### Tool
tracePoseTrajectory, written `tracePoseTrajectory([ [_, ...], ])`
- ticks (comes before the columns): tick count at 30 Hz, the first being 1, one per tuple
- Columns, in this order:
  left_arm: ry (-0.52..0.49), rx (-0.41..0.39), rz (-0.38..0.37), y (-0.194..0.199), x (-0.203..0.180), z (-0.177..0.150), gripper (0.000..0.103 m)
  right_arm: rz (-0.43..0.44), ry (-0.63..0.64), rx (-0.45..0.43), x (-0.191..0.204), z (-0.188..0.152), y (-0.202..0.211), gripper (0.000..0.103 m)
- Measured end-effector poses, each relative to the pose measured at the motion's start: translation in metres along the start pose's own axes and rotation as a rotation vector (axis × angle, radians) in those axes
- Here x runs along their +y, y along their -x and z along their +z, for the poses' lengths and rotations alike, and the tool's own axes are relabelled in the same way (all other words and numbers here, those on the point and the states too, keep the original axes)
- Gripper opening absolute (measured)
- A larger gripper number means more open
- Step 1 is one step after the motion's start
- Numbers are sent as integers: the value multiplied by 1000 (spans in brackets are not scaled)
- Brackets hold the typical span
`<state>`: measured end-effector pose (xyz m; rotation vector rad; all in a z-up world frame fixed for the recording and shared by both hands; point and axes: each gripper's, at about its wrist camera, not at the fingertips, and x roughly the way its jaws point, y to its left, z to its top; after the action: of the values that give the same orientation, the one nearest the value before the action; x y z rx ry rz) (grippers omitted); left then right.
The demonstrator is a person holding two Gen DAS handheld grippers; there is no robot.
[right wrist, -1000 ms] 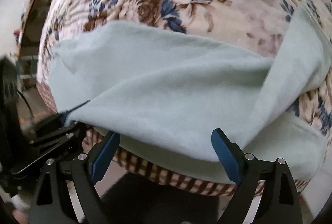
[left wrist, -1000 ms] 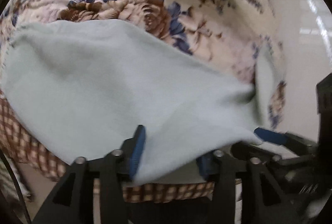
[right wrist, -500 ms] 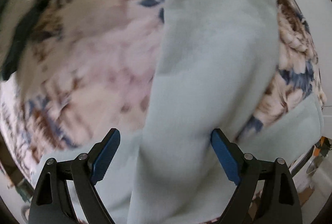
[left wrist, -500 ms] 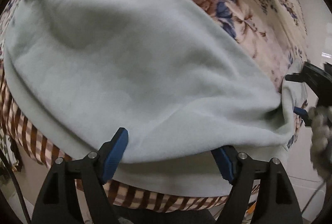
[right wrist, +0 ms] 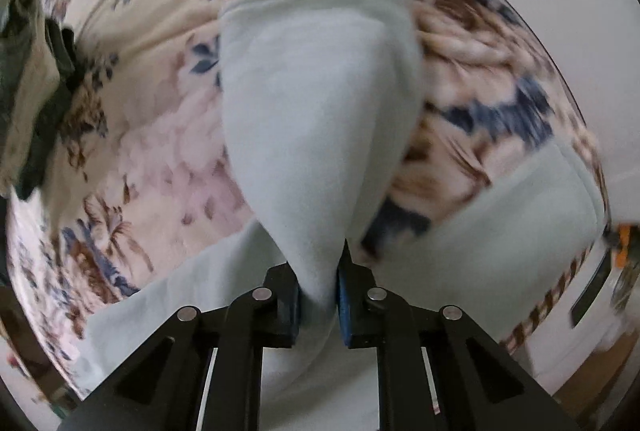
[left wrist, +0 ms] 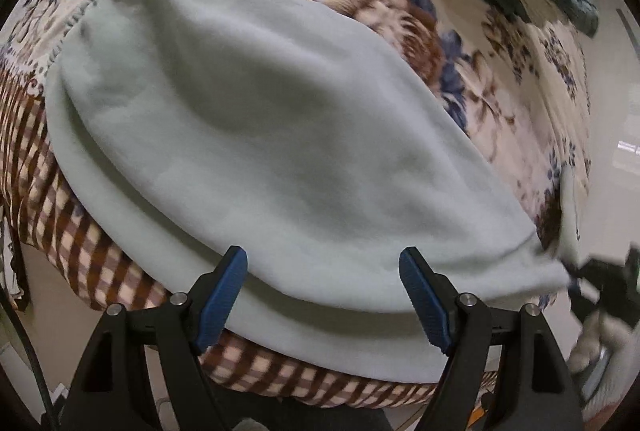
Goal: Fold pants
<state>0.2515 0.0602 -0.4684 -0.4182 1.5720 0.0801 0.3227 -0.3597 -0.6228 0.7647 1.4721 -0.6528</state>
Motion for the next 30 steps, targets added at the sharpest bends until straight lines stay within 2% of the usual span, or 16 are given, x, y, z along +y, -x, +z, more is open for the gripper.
tracePoseTrajectory([
  [4, 37, -4, -6, 1, 28, 9, 77, 93, -140, -47, -68, -31, 22, 15],
  [7, 73, -5, -12, -2, 54, 14, 77, 167, -302, -64, -130, -67, 31, 15],
  [10, 139, 15, -38, -13, 84, 21, 77, 243, -439, -21, -176, -103, 2, 16],
  [12, 202, 21, -53, -20, 105, 27, 77, 290, -503, 36, -189, -117, -26, 20],
  [13, 229, 17, -58, -22, 115, 30, 77, 296, -524, 60, -193, -124, -39, 27],
  [15, 276, 7, -83, -25, 134, 36, 77, 308, -529, 63, -194, -130, -48, 37],
  [17, 312, -7, -109, -24, 150, 40, 77, 298, -483, 45, -186, -131, -43, 65],
  [19, 347, -31, -152, -21, 164, 47, 77, 294, -414, 9, -175, -133, -35, 75],
  [22, 382, -101, -152, -11, 177, 58, 77, 217, -287, -36, -153, -133, -17, 76],
  [24, 401, -158, -109, -6, 183, 68, 77, 193, -256, -67, -143, -131, -6, 76],
  [27, 411, -196, -55, -6, 187, 84, 77, 168, -253, -138, -135, -125, 12, 78],
  [28, 412, -206, -54, -8, 187, 89, 77, 123, -243, -175, -133, -122, 20, 84],
  [30, 409, -216, -25, -10, 185, 96, 77, 22, -202, -245, -121, -110, 29, 85],
])
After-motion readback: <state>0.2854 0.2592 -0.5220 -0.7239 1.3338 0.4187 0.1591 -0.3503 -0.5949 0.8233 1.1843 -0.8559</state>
